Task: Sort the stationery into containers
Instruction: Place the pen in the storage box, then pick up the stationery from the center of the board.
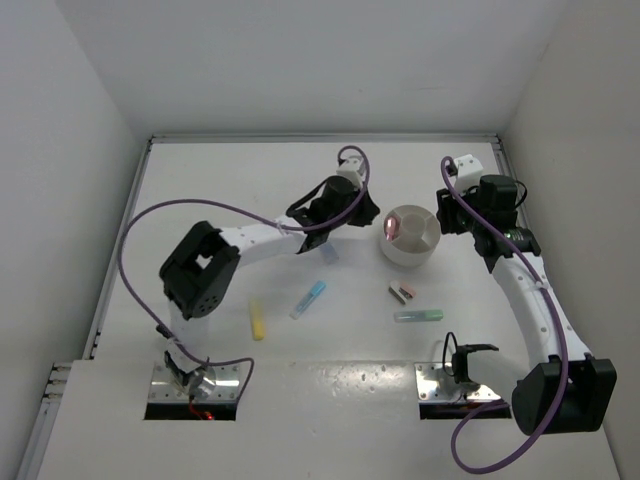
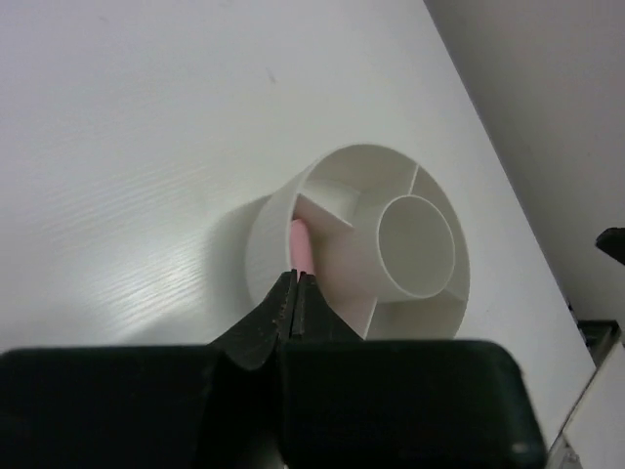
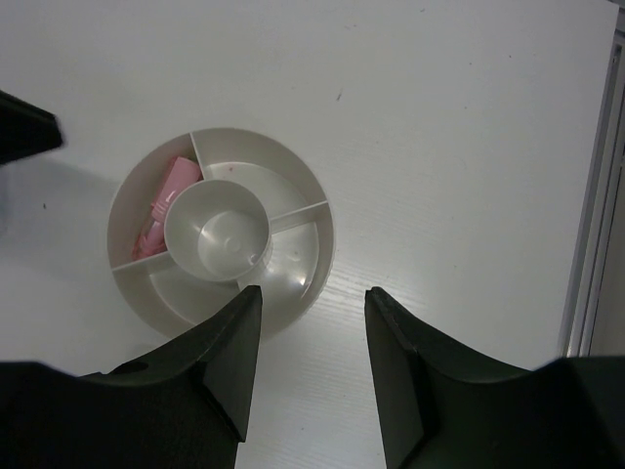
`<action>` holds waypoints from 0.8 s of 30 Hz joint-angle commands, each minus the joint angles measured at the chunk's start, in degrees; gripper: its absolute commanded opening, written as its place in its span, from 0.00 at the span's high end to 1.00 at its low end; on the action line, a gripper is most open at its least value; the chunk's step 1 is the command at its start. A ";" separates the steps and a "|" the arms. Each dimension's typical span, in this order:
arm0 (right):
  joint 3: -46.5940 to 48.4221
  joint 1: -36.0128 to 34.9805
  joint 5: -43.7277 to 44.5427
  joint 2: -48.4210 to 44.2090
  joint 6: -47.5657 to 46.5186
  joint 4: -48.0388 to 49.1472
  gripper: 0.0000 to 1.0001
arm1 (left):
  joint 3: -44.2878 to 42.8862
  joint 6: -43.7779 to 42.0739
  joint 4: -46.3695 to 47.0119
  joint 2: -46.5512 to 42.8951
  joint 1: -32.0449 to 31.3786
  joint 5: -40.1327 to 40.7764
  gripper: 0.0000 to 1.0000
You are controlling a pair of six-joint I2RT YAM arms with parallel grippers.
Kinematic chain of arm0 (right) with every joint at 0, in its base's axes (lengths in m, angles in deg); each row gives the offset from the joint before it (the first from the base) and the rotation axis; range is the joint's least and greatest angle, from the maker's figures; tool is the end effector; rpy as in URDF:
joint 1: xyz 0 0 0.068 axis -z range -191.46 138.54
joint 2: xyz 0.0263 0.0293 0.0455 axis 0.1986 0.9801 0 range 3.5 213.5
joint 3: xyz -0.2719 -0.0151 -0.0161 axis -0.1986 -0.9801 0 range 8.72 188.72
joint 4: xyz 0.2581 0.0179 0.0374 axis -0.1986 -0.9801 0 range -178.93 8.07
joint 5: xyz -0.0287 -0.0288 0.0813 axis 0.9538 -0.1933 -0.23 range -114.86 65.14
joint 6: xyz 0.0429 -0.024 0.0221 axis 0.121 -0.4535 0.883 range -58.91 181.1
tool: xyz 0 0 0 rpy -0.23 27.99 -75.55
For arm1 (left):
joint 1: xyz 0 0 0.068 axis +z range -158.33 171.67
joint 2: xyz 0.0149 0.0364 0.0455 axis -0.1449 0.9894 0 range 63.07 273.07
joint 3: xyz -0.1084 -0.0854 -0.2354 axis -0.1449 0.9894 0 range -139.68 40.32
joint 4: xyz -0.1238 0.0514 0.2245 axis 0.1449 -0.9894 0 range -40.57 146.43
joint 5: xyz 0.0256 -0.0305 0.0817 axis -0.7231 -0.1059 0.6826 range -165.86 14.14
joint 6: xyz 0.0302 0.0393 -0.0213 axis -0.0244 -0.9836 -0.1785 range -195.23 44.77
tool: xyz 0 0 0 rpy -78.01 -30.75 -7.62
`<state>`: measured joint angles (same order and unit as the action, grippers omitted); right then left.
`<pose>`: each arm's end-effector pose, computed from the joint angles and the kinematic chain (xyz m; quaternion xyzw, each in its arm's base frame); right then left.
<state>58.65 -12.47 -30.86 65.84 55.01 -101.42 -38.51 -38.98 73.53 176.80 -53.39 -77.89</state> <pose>0.2423 0.0080 0.2954 -0.0794 0.8698 0.0243 0.4864 0.3282 -0.3307 0.2306 0.0724 0.8047 -0.3946 0.4376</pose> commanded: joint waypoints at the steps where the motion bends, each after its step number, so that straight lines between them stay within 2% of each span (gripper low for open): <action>1: -0.10 -0.39 0.29 -0.55 -0.59 1.82 0.52 | 4.63 6.79 -4.69 -13.26 0.76 15.08 1.00; 2: -0.10 -0.39 0.29 -0.56 -0.59 1.82 0.52 | 7.08 10.91 -7.93 -14.40 1.46 21.29 1.00; 3: -0.10 -0.39 0.29 -0.56 -0.59 1.82 0.52 | 7.63 14.34 -11.53 -15.11 3.64 22.23 0.87; 4: -0.10 -0.39 0.29 -0.56 -0.59 1.82 0.52 | 7.64 20.73 -19.48 -15.12 4.97 22.93 0.76; 6: -0.10 -0.39 0.29 -0.56 -0.59 1.82 0.52 | 5.36 24.82 -26.22 -13.02 9.17 20.23 0.58; 8: -0.10 -0.39 0.29 -0.56 -0.59 1.82 0.52 | 4.82 26.67 -30.01 -10.22 11.56 16.19 0.58; 9: -0.10 -0.39 0.29 -0.56 -0.59 1.82 0.52 | 4.82 26.68 -30.02 -9.41 13.22 13.13 0.54; 11: -0.10 -0.39 0.29 -0.56 -0.59 1.82 0.52 | 4.30 27.20 -30.02 -7.92 13.77 11.17 0.53; 12: -0.10 -0.39 0.29 -0.56 -0.59 1.82 0.52 | 3.43 26.69 -30.02 -6.35 14.29 9.77 0.40; 16: -0.10 -0.39 0.29 -0.56 -0.59 1.82 0.52 | -0.36 25.19 -32.31 -2.30 14.30 7.04 0.40; 24: -0.10 -0.39 0.29 -0.56 -0.59 1.82 0.52 | -1.41 22.99 -34.32 -0.53 13.77 7.03 0.40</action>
<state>58.65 -12.47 -30.86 65.84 55.01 -101.42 -37.35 -15.03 40.18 176.49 -39.42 -70.08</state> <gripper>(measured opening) 0.473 0.601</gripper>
